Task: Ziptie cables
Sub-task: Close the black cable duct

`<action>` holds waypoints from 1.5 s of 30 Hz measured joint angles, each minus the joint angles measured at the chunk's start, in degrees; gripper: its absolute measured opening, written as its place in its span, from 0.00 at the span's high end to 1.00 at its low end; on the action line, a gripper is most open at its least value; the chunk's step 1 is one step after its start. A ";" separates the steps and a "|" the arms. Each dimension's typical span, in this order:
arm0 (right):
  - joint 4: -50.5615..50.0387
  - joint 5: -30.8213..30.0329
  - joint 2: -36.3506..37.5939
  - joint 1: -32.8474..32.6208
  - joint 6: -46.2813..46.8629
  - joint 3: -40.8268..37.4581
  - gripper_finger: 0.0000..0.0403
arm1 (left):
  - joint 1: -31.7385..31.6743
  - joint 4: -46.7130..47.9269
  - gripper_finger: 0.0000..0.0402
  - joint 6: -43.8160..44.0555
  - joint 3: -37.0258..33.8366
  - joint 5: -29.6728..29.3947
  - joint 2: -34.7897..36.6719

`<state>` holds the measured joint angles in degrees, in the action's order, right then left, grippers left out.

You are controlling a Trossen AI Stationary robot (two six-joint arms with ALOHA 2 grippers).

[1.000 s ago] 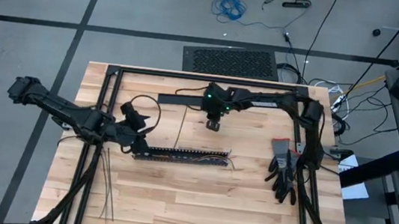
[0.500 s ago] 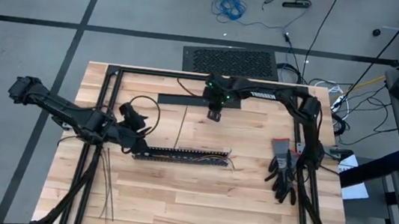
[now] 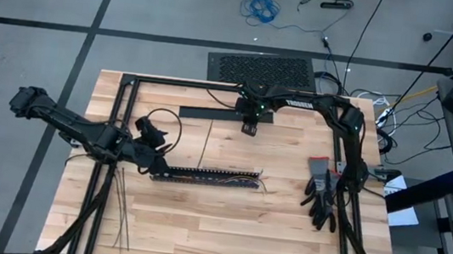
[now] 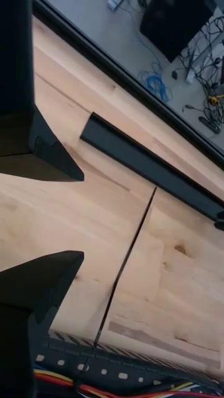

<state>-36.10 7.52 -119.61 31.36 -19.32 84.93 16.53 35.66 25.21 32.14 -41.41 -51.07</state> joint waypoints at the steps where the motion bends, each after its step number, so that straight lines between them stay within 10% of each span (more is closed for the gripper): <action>1: -0.21 0.14 -0.12 0.17 -0.01 0.00 0.78 | 0.00 -0.04 0.53 0.02 0.00 0.00 0.00; 24: -5.83 -2.75 -1.08 -0.63 -1.19 -0.02 1.00 | 0.00 -0.24 0.53 0.24 0.00 0.00 -0.02; 45: -33.00 8.05 36.76 -8.03 10.35 -0.13 1.00 | 2.47 1.05 0.53 -1.77 0.00 -5.02 -0.04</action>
<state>-69.11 15.57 -82.84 23.33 -8.97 84.79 19.01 36.71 23.44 32.14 -46.43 -51.11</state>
